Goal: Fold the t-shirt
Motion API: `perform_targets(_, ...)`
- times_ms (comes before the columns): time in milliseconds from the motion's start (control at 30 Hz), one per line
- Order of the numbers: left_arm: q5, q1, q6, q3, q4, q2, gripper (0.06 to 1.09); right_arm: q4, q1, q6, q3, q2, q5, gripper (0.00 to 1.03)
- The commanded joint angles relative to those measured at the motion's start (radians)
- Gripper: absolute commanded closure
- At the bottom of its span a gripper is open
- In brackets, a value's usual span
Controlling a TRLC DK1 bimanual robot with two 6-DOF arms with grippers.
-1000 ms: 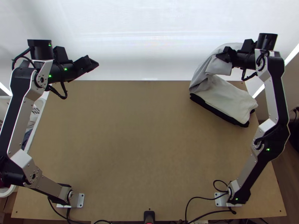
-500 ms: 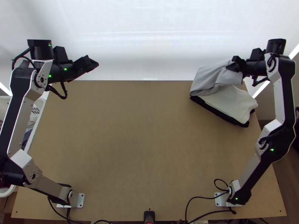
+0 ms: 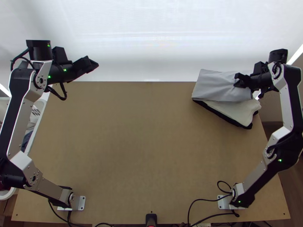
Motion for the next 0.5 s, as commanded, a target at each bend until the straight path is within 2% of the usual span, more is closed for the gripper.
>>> perform_targets(0, 0.009, 0.008, 0.017, -0.016, 0.011, -0.016, 0.1, -0.006, -0.023, -0.03, -0.036, -0.073, 0.022, 1.0)
perform_targets(33, 0.011, 0.008, 0.017, -0.017, 0.011, -0.016, 0.1, -0.006, -0.026, -0.036, -0.041, -0.08, 0.022, 0.98)
perform_targets(67, 0.011, 0.008, 0.017, -0.019, 0.011, -0.016, 0.1, -0.006, -0.029, -0.036, -0.044, -0.084, 0.022, 0.85)
perform_targets(133, 0.011, 0.01, 0.017, -0.02, 0.011, -0.016, 0.1, -0.006, -0.033, -0.038, -0.048, -0.09, 0.029, 0.39)
perform_targets(167, 0.011, 0.01, 0.018, -0.022, 0.011, -0.016, 0.1, -0.006, -0.033, -0.04, -0.05, -0.093, 0.048, 0.25)
perform_targets(267, 0.012, 0.013, 0.023, -0.023, 0.011, -0.017, 0.1, 0.005, -0.05, -0.059, -0.05, -0.095, 0.138, 0.05)
perform_targets(400, 0.017, 0.024, 0.026, -0.025, 0.011, -0.022, 0.1, 0.012, -0.101, -0.107, -0.065, -0.115, 0.2, 0.04)
perform_targets(467, 0.018, 0.033, 0.027, -0.027, 0.011, -0.023, 0.1, 0.048, -0.118, -0.142, -0.102, -0.138, 0.319, 0.04)
